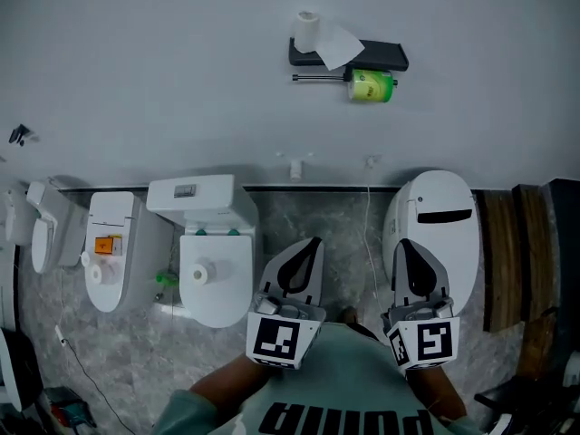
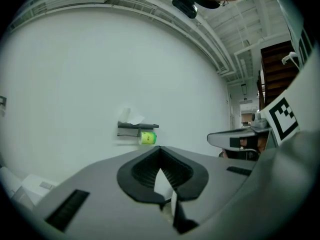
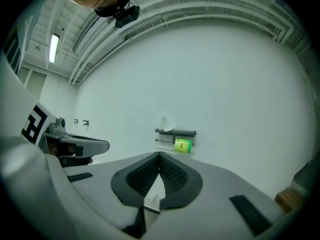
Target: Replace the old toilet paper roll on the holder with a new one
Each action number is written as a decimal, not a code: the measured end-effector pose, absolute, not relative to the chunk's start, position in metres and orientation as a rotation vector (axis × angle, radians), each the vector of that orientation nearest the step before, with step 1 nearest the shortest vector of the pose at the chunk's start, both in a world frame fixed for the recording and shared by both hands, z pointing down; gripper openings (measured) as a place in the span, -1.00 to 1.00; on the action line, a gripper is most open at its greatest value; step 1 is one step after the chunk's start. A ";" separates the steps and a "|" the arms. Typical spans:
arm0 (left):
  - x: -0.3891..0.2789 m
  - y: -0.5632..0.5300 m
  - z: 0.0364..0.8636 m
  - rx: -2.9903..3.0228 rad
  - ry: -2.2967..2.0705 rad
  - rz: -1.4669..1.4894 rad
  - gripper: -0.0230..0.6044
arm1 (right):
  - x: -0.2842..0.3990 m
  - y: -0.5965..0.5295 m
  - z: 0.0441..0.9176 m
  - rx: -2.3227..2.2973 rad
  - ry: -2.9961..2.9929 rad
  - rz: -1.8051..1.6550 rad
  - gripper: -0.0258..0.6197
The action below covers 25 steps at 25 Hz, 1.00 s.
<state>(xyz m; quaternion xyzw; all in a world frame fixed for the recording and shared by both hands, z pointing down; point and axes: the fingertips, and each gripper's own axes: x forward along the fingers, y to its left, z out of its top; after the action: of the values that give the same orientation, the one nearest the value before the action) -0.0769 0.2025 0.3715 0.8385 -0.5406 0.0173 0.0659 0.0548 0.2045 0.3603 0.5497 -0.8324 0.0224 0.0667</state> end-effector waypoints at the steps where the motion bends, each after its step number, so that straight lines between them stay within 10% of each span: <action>1: -0.068 0.208 0.372 2.522 -1.634 0.055 -0.92 | 0.063 0.210 0.360 1.652 -2.516 0.067 -0.89; 25: 0.011 0.275 0.399 2.457 -1.752 0.144 -0.91 | 0.134 0.268 0.387 1.544 -2.615 0.106 -0.90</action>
<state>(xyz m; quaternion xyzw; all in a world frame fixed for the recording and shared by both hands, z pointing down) 0.0111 0.2746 0.3987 0.8118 -0.5789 0.0476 0.0600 0.1343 0.2678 0.3866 0.5075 -0.8594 0.0349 0.0511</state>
